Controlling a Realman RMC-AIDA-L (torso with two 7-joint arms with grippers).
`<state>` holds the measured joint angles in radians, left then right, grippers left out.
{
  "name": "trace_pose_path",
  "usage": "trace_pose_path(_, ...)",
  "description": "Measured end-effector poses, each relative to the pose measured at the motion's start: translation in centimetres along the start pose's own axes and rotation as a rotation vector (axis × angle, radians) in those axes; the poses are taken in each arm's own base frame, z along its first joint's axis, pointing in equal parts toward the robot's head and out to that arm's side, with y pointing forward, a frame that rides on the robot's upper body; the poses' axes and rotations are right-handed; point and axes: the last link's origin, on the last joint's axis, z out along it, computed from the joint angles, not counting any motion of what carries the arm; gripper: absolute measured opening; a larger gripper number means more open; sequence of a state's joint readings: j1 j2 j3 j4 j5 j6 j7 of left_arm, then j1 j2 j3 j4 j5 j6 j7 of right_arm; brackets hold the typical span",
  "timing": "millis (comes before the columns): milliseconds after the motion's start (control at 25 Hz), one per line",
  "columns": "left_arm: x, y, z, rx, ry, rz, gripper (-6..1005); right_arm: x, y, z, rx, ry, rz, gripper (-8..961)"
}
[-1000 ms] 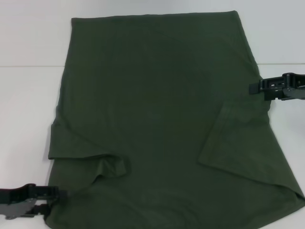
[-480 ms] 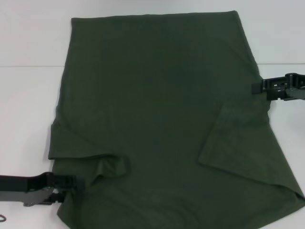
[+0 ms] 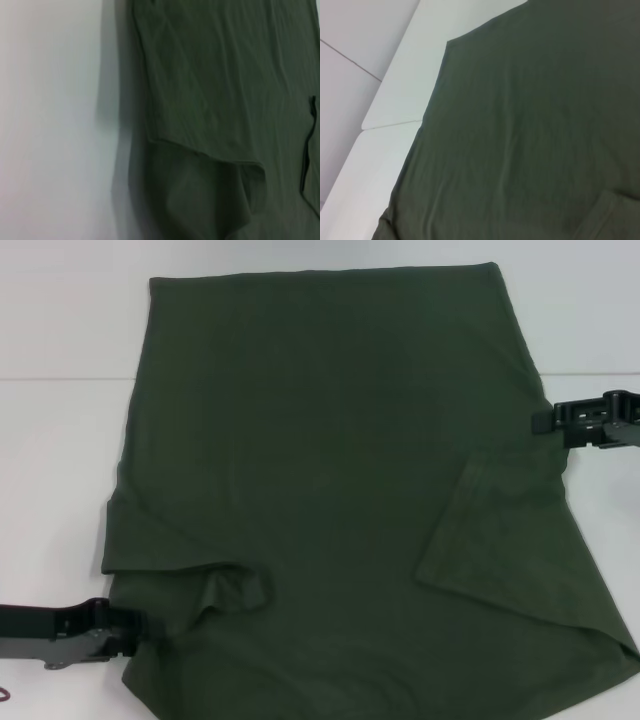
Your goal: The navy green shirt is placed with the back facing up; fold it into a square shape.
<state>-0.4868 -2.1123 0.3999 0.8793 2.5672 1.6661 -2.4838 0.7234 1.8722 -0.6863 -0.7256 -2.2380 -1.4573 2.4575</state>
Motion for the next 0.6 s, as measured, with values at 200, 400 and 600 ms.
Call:
trace_pose_path(200, 0.0, 0.0, 0.1, 0.005, -0.008, 0.006, 529, -0.1, 0.0, -0.3, -0.007, -0.004, 0.004, 766)
trace_pose_path(400, -0.1, 0.1, 0.2, 0.007, -0.015, 0.011, 189, 0.0, 0.0, -0.4, -0.010, 0.001, 0.000, 766)
trace_pose_path(600, -0.3, 0.7, 0.2, -0.041, -0.032, 0.066, 58, 1.4, 0.0, -0.7, -0.037, 0.076, -0.049, 767)
